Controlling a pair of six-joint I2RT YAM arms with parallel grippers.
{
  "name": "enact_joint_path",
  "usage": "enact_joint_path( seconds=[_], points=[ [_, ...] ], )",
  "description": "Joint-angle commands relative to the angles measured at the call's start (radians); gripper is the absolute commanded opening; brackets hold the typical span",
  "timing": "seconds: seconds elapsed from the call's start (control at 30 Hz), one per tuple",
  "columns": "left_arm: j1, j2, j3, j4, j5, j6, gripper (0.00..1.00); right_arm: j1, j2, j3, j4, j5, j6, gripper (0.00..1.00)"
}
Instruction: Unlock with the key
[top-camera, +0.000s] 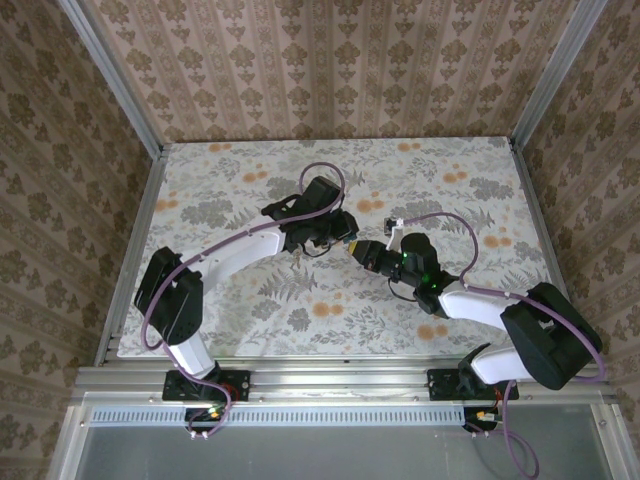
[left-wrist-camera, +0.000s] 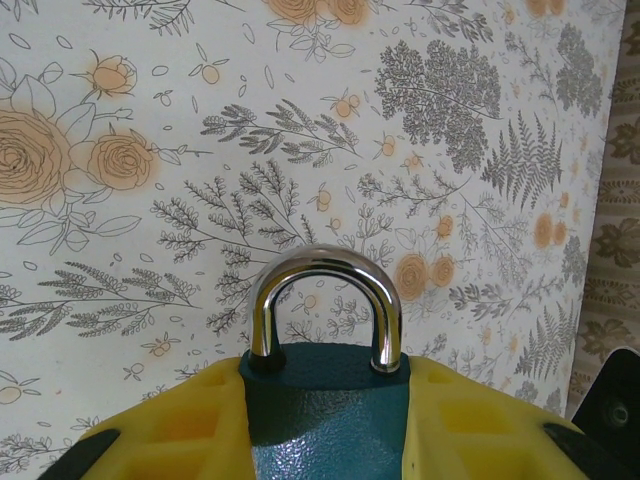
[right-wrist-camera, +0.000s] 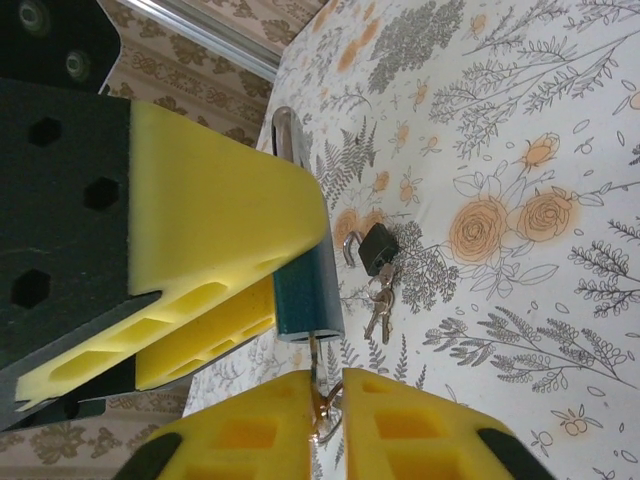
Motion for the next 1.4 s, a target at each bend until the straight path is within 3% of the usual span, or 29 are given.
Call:
enact_joint_path(
  seconds=[0.0,0.17,0.33,0.57,0.83,1.07,1.17,1.27,1.37],
  points=[
    [-0.01,-0.025,-0.008,0.059,0.048,-0.021,0.19,-0.009,0.004,0.032,0.044,-0.014,0.002,0.11],
    [-0.018,-0.021,-0.018,0.093,0.081,-0.021,0.18,-0.031,0.007,0.036,0.066,-0.02,0.015,0.06],
    [-0.007,-0.048,-0.102,0.269,0.135,-0.036,0.17,-0.059,0.042,0.035,0.157,-0.085,0.074,0.0],
    [0.029,-0.123,-0.251,0.552,0.189,-0.032,0.14,-0.077,0.086,0.007,0.337,-0.165,0.19,0.0],
    [0.08,-0.173,-0.402,0.856,0.251,-0.1,0.13,-0.077,0.088,0.011,0.395,-0.213,0.256,0.0],
    [0.104,-0.211,-0.47,1.022,0.28,-0.114,0.13,-0.077,0.095,0.01,0.434,-0.25,0.298,0.0],
    [0.108,-0.221,-0.465,0.958,0.264,-0.104,0.13,-0.077,0.084,0.014,0.395,-0.262,0.276,0.0],
    [0.109,-0.226,-0.445,0.857,0.243,-0.092,0.13,-0.075,0.031,0.024,0.238,-0.249,0.184,0.0],
    [0.106,-0.235,-0.413,0.729,0.207,-0.082,0.13,-0.072,-0.082,0.042,-0.004,-0.199,0.044,0.11]
  ],
)
